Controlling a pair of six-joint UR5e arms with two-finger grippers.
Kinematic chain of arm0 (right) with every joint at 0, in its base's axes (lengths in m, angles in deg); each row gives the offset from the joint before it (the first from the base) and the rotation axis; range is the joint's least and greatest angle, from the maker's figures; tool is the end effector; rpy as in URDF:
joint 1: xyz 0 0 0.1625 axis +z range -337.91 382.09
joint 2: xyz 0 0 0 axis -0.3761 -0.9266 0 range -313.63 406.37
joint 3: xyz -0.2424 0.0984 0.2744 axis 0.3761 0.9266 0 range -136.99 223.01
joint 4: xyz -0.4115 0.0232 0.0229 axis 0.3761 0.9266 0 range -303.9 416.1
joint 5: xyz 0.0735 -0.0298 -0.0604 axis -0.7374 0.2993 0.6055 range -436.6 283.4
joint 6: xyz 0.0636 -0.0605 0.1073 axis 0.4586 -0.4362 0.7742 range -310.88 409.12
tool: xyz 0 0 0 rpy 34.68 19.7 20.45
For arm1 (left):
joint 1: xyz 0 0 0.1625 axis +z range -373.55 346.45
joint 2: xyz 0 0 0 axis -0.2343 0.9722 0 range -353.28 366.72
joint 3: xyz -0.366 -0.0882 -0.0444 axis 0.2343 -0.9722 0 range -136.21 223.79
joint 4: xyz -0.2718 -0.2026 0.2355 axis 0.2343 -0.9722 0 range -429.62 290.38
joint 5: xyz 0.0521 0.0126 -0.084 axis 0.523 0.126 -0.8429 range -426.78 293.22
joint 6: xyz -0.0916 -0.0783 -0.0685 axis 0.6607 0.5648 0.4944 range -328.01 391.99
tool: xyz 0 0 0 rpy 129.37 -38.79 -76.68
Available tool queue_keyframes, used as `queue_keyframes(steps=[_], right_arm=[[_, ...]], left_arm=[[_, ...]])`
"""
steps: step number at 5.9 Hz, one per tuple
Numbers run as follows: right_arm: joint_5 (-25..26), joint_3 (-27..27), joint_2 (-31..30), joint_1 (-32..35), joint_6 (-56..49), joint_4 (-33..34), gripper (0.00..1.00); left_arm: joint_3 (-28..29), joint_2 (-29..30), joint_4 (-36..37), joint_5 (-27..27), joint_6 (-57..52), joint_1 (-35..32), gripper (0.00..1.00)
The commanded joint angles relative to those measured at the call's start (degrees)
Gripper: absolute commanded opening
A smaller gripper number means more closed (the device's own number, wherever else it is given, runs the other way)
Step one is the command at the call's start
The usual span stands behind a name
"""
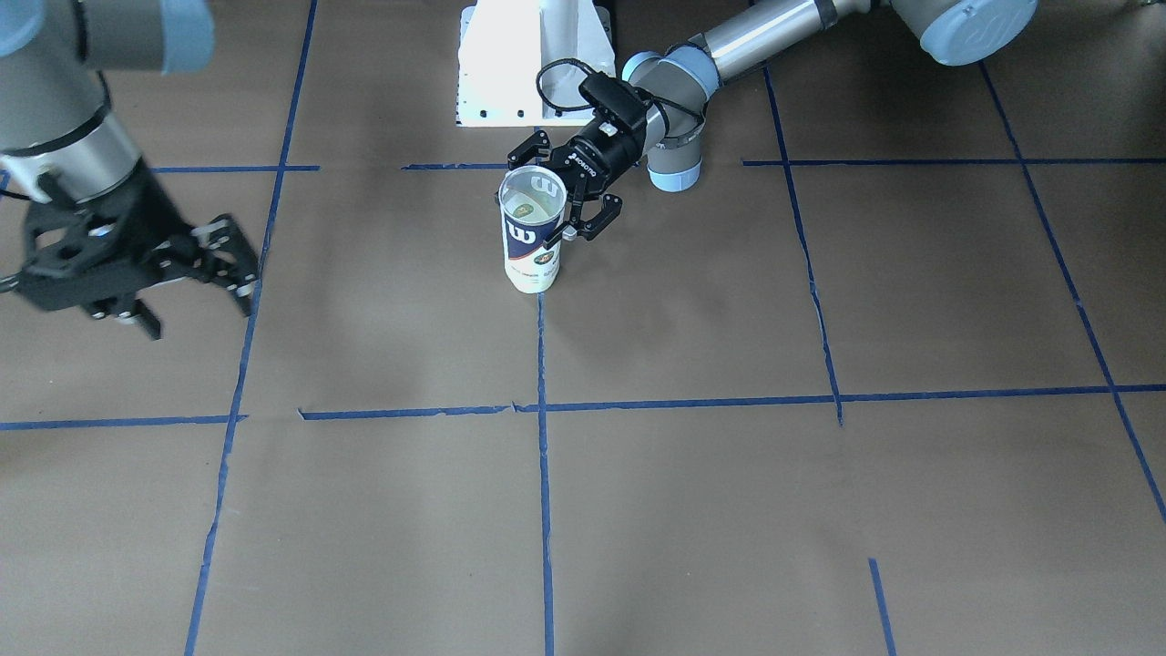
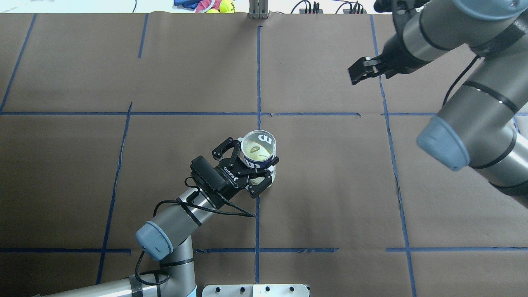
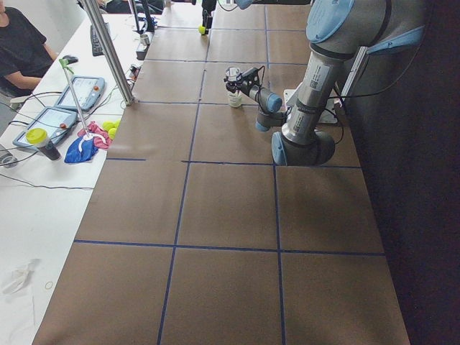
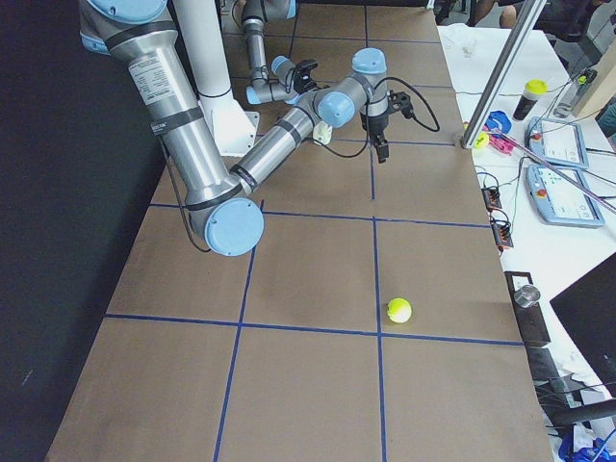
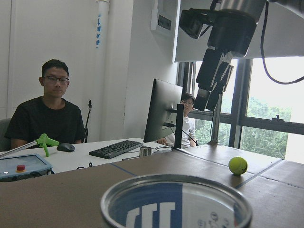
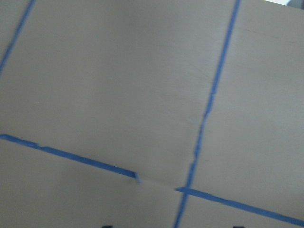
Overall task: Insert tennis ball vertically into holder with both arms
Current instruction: 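Move the right gripper to the second tennis ball and grasp it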
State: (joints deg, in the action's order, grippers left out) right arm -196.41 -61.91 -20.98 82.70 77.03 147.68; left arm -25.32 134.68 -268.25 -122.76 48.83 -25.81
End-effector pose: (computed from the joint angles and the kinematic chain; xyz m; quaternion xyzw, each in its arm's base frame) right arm -0.2419 -0.5605 0.3129 0.1447 -0.3578 -0.0914 0.9180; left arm 0.5824 -0.3422 0.1988 0.6752 0.5347 -0.0033 0.5081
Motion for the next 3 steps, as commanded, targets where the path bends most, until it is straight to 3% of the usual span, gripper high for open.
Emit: queue_keyframes(steps=[1,3], right_arm=[[-5.9,17.1,-1.0,9.5,-19.1,-1.7,0.88],[-5.4,36.3,0.0,13.6,-28.4,-16.3,0.88]], left_arm=[[-0.1,0.2,0.0,0.0,0.0,0.1,0.89],[0.0,0.2,0.1,0.0,0.0,0.1,0.89]])
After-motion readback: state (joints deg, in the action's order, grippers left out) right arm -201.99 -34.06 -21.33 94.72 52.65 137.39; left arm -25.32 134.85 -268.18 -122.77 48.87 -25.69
